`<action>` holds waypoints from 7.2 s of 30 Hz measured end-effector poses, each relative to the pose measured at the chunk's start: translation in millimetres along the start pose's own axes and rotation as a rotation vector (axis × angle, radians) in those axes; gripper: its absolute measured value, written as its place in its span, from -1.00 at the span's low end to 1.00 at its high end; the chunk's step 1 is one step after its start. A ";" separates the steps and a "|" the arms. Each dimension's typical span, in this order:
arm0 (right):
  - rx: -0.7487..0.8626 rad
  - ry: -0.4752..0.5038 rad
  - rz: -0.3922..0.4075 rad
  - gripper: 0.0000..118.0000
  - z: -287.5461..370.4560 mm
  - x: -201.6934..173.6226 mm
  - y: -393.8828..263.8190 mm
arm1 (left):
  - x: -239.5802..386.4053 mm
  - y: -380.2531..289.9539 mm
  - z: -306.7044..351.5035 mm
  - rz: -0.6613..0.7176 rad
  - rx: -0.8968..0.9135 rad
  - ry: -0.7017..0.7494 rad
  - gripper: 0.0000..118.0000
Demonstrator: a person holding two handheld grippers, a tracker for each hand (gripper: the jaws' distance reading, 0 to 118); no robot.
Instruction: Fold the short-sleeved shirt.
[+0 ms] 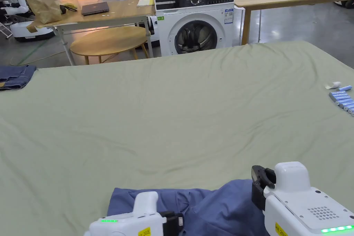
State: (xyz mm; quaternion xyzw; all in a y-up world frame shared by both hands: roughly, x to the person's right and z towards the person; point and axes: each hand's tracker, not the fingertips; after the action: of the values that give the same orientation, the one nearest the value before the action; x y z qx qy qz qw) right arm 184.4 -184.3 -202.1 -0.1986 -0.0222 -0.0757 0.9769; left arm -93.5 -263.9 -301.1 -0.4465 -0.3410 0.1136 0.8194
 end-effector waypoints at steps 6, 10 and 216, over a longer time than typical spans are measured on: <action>-0.014 -0.008 0.006 -1.00 1.1 3.7 -2.3 | -2.7 7.1 17.7 -0.016 0.037 0.099 -1.00; -0.020 -0.007 0.012 -1.00 0.0 1.9 -2.2 | -11.6 25.1 80.4 -0.014 0.189 0.045 -1.00; 0.326 -0.102 0.125 0.87 -6.6 -87.4 224.3 | 83.3 178.0 202.7 -0.316 0.798 0.545 0.96</action>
State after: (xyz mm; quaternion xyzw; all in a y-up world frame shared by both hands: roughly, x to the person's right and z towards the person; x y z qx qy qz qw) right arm 133.3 29.3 -300.9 -0.0424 -0.0715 -0.0003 0.9965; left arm -144.4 12.1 -332.2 -0.0552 -0.1081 -0.0110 0.9925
